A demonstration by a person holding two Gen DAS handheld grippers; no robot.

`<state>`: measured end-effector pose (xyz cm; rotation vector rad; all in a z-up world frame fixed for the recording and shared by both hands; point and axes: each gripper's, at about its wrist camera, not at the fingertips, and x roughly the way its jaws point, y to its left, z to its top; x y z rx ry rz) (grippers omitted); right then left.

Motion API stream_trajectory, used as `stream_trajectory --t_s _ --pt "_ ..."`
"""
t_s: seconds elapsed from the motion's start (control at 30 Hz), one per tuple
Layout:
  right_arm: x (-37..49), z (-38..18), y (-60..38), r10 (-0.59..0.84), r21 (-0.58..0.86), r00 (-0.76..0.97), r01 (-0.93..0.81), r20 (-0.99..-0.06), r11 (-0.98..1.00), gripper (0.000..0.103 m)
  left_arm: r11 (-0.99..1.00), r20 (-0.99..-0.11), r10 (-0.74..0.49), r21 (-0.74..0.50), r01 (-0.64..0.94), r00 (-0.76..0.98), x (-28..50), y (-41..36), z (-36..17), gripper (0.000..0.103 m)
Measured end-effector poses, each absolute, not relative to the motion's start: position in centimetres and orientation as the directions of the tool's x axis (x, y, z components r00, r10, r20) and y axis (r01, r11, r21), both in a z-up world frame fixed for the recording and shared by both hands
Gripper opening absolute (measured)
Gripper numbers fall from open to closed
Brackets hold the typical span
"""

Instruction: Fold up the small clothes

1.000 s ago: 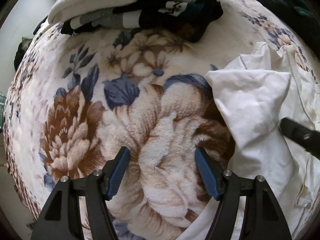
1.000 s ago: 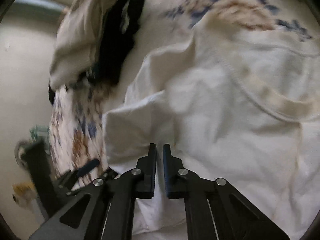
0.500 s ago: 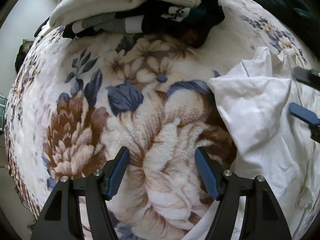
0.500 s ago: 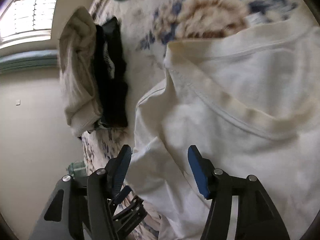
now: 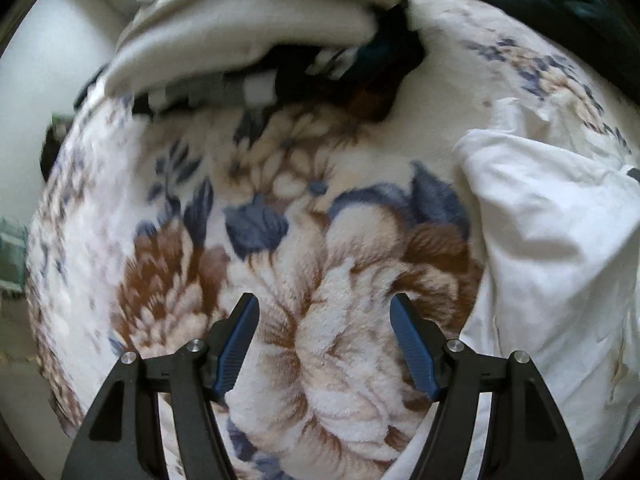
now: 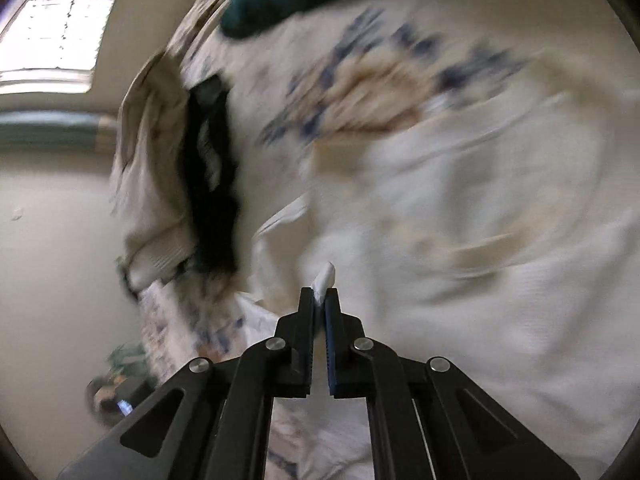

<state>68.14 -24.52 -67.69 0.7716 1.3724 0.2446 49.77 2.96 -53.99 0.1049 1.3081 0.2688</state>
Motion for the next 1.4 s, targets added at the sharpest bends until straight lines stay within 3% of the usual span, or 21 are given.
stream_trajectory --t_s 0.13,0.23,0.27,0.37,0.67,0.73,0.77,0.87,0.93,1.07,1.23,1.27,1.33,1.37,1.4 --pt "68.4 -66.9 -26.9 0.392 0.432 0.188 0.298 -0.901 0.851 0.005 0.952 -0.904 0.304 0.302 -0.053 0.300 50.1 0.0 -53.4 0.067" --pt "69.0 -69.3 -28.1 0.414 0.414 0.073 0.324 -0.907 0.850 0.006 0.946 -0.895 0.305 0.325 0.009 0.327 50.5 -2.3 -53.6 0.067" --pt "68.9 -69.6 -28.8 0.419 0.417 0.065 0.326 -0.905 0.849 0.011 0.947 -0.896 0.296 0.320 0.021 0.332 50.4 -2.6 -53.4 0.067" --pt "67.9 -68.8 -30.0 0.438 0.445 0.099 0.315 -0.894 0.838 0.051 0.946 -0.895 0.275 0.318 0.069 0.352 51.3 -4.0 -53.4 0.067" --pt "60.3 -71.5 -29.7 0.504 0.472 0.031 0.404 -0.863 0.783 0.052 0.813 -0.824 0.336 0.498 0.301 0.457 57.4 -8.7 -55.2 0.067" --pt "59.4 -72.4 -28.8 0.503 0.472 0.038 0.413 -0.864 0.779 0.050 0.776 -0.815 0.362 0.532 0.338 0.453 58.6 -9.2 -56.3 0.067" --pt "59.3 -72.6 -28.3 0.483 0.456 0.041 0.407 -0.875 0.791 0.044 0.767 -0.815 0.368 0.538 0.349 0.447 59.2 -9.1 -56.8 0.067" --pt "58.7 -72.7 -27.4 0.444 0.427 0.047 0.383 -0.895 0.819 0.007 0.749 -0.811 0.382 0.553 0.366 0.443 60.1 -8.9 -57.4 0.067" --pt "58.1 -72.3 -27.3 0.411 0.403 0.062 0.368 -0.910 0.838 0.002 0.751 -0.814 0.380 0.549 0.367 0.439 60.3 -8.7 -57.6 0.069" --pt "56.8 -71.4 -27.4 0.352 0.349 0.052 0.324 -0.935 0.879 0.002 0.764 -0.816 0.373 0.540 0.353 0.441 60.3 -8.3 -57.7 0.071" --pt "57.2 -70.8 -28.0 0.415 0.397 0.012 0.320 -0.910 0.860 0.005 0.791 -0.816 0.368 0.527 0.311 0.446 60.4 -7.9 -56.1 0.071" --pt "57.3 -70.4 -28.3 0.433 0.412 0.010 0.325 -0.902 0.851 0.008 0.802 -0.813 0.364 0.522 0.291 0.454 60.2 -7.7 -55.3 0.071" --pt "57.2 -68.5 -29.5 0.446 0.434 0.038 0.316 -0.894 0.843 0.027 0.841 -0.816 0.331 0.482 0.244 0.473 58.8 -7.2 -52.9 0.071" --pt "57.1 -67.5 -29.9 0.435 0.428 0.052 0.312 -0.899 0.848 0.052 0.856 -0.823 0.311 0.460 0.237 0.476 57.8 -7.1 -51.9 0.071" --pt "56.8 -66.5 -30.6 0.423 0.422 0.066 0.312 -0.903 0.851 0.070 0.875 -0.832 0.283 0.427 0.227 0.477 56.3 -7.0 -50.6 0.071"
